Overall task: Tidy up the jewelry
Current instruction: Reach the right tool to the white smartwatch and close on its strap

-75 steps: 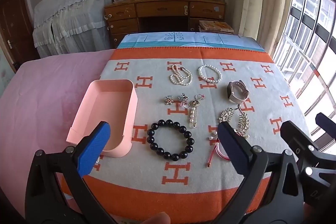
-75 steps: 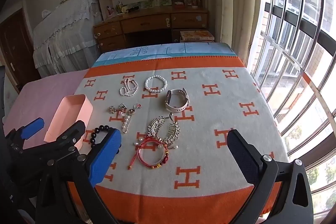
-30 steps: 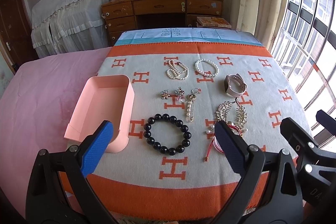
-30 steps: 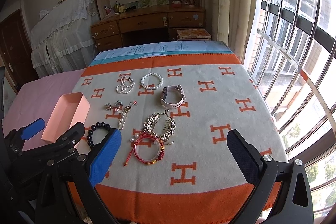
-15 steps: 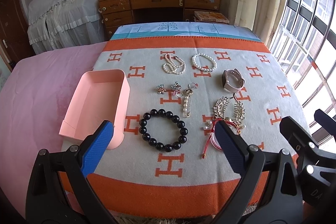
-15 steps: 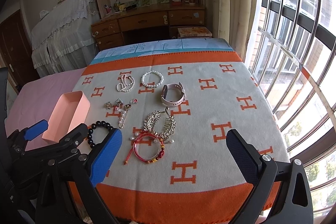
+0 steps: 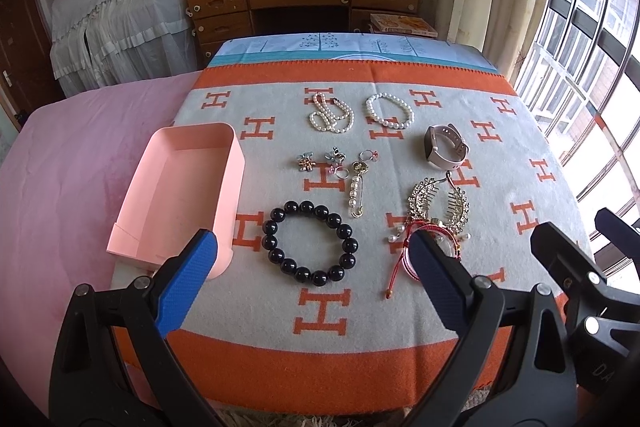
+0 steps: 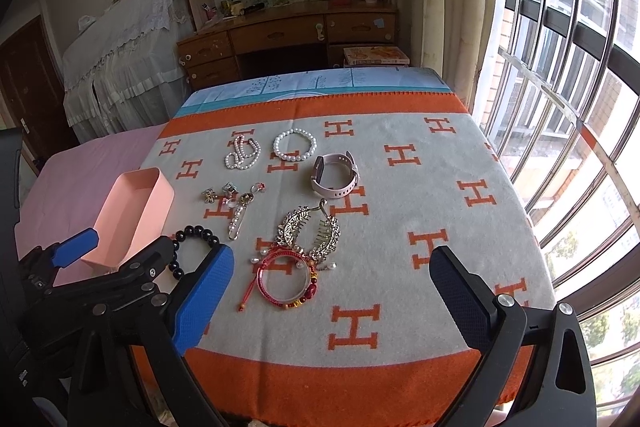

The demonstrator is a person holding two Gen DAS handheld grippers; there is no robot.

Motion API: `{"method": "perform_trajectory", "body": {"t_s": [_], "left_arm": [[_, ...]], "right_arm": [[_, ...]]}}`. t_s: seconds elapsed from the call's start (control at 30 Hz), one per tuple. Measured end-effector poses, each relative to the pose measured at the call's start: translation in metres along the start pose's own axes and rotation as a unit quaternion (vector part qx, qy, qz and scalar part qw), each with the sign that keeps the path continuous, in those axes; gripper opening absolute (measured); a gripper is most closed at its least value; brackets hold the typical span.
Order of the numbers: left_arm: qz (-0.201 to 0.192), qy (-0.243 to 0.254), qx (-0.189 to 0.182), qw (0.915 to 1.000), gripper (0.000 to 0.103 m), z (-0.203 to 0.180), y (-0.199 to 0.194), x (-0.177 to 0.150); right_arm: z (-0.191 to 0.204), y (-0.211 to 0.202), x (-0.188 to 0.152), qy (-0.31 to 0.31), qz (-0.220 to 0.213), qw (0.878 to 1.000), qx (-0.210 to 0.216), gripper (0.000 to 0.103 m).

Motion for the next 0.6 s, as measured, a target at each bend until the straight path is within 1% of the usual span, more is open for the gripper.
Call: {"method": "perform_trajectory", "body": {"t_s": [0.13, 0.17, 0.2, 0.23, 0.27, 0.33, 0.37, 0.4, 0.5, 0.57, 0.6], "left_arm": [[0.006, 0.001, -0.012, 0.9999, 0.096, -0.003, 0.005, 0.005], [0.005, -0.001, -0.020, 0.9998, 0.096, -0.004, 0.007, 0.010], [0.001, 0.000, -0.026, 0.9996, 0.096, -0.004, 0.008, 0.015], [-0.007, 0.003, -0.025, 0.9997, 0.096, -0.004, 0.008, 0.022], [-0.021, 0.011, -0.015, 0.9996, 0.096, -0.003, 0.007, 0.030], [-0.044, 0.033, 0.002, 0.9985, 0.096, -0.003, 0.005, 0.048], [-0.045, 0.040, 0.002, 0.9982, 0.096, -0.003, 0.004, 0.056], [-0.038, 0.043, -0.003, 0.9983, 0.096, -0.004, 0.005, 0.062], [0.010, 0.046, -0.034, 0.9983, 0.096, -0.007, 0.011, 0.078], [0.026, 0.048, -0.050, 0.9972, 0.096, -0.010, 0.013, 0.090], [0.028, 0.049, -0.049, 0.9972, 0.096, -0.011, 0.014, 0.096]], "right_arm": [[0.000, 0.009, -0.001, 0.001, 0.013, 1.000, 0.012, 0.098], [-0.001, 0.013, 0.000, 0.001, 0.018, 1.000, 0.018, 0.095], [-0.001, 0.017, 0.001, 0.001, 0.024, 0.999, 0.023, 0.088], [-0.001, 0.021, 0.001, 0.000, 0.031, 0.999, 0.027, 0.085], [-0.002, 0.026, 0.002, 0.000, 0.039, 0.999, 0.031, 0.079], [-0.004, 0.035, 0.005, 0.001, 0.053, 0.998, 0.041, 0.075], [-0.006, 0.039, 0.008, 0.001, 0.056, 0.997, 0.044, 0.073], [-0.008, 0.042, 0.011, -0.002, 0.059, 0.997, 0.044, 0.071], [-0.014, 0.050, 0.025, -0.007, 0.066, 0.997, 0.048, 0.066], [-0.020, 0.053, 0.036, 0.000, 0.076, 0.995, 0.065, 0.064], [-0.023, 0.055, 0.042, 0.002, 0.078, 0.994, 0.073, 0.063]]}}
Point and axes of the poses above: each gripper's, at about its wrist camera, not at the fingertips, and y roughly the way its jaws point, z to its left, x to its top, the point moved 10 cm from there along y, roughly the way its jaws point, and after that the axes turned 12 degrees about -y, right-handed, at the moved point
